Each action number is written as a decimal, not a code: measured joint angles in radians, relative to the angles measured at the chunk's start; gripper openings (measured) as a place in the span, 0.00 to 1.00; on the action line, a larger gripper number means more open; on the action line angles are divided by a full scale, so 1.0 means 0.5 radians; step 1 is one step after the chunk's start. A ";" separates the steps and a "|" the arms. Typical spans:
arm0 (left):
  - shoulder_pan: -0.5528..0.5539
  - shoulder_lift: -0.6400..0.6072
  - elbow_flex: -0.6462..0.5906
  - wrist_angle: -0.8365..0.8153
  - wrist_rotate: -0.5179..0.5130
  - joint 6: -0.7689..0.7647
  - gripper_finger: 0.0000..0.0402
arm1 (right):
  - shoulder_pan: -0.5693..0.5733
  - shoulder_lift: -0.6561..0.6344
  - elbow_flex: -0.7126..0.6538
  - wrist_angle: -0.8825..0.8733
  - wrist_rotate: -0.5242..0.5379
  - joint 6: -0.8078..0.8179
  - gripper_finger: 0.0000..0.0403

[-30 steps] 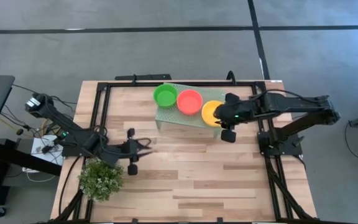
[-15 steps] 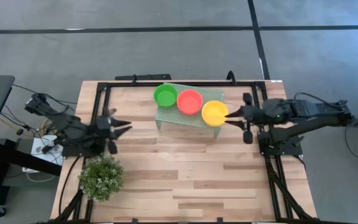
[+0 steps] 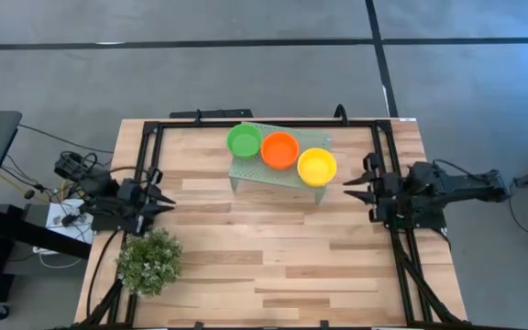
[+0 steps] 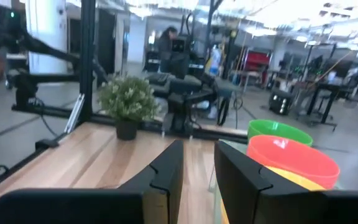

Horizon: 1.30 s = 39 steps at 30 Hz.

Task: Pick & Place Mini bowls
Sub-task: Return to Home Position

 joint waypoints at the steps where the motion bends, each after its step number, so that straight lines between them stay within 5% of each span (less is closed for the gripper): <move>1: -0.003 0.005 0.007 0.015 0.024 0.016 0.15 | -0.006 -0.055 -0.027 0.000 -0.005 0.000 0.21; 9: 0.001 -0.011 -0.154 0.206 0.038 0.089 0.11 | -0.011 -0.407 -0.127 -0.260 -0.043 0.002 0.21; 30: 0.429 -0.013 -0.588 0.517 0.025 -0.036 0.02 | -0.025 -0.402 -0.212 -0.249 -0.044 0.201 0.21; 39: 0.587 -0.012 -0.588 0.536 0.105 -0.157 0.03 | -0.022 -0.402 -0.212 -0.244 -0.044 0.249 0.21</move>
